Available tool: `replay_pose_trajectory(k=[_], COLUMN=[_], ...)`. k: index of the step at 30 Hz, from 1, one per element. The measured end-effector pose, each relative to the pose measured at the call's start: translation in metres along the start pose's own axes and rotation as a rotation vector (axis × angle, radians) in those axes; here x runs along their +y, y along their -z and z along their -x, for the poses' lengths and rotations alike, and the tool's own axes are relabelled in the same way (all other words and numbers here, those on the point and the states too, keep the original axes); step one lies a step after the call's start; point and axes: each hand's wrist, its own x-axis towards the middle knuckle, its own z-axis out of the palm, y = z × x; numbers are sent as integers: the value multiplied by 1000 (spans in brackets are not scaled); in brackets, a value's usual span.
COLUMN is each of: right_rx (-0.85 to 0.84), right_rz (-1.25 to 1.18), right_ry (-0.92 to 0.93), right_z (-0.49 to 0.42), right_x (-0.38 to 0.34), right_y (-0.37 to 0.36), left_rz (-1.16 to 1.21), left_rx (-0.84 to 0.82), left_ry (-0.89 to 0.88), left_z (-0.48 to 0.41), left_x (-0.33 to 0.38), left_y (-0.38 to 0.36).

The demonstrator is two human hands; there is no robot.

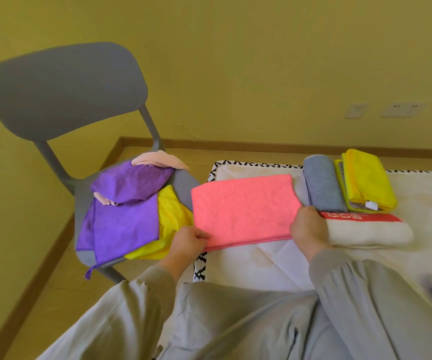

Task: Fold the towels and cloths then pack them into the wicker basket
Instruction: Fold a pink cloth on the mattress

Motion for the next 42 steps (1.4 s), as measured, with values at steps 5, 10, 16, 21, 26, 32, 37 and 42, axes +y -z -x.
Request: replay_pose_trajectory(k=[5, 10, 16, 21, 26, 32, 37, 42], right_rx=[-30, -40, -17, -346, -123, -103, -48, -60], right_rz=[81, 267, 146, 197, 66, 61, 52, 68], right_ry=[47, 83, 399, 197, 205, 406, 237, 226], right_z=[1, 4, 11, 11, -6, -21, -35, -39], right_x=[-1, -4, -33, -37, -61, -63, -44, -49], right_y=[3, -4, -12, -31, -33, -64, -66, -56], left_rz=[-142, -573, -683, -720, -796, -776, -814, -768], left_rx=[5, 142, 183, -41, 11, 51, 111, 229], left_ry=[-86, -306, -553, -402, -368, -416, -465, -543], left_z=[2, 11, -7, -25, -31, -35, -40, -41], left_x=[0, -1, 13, 21, 6, 2, 2, 10], left_y=[5, 7, -13, -38, -55, -56, -54, -47])
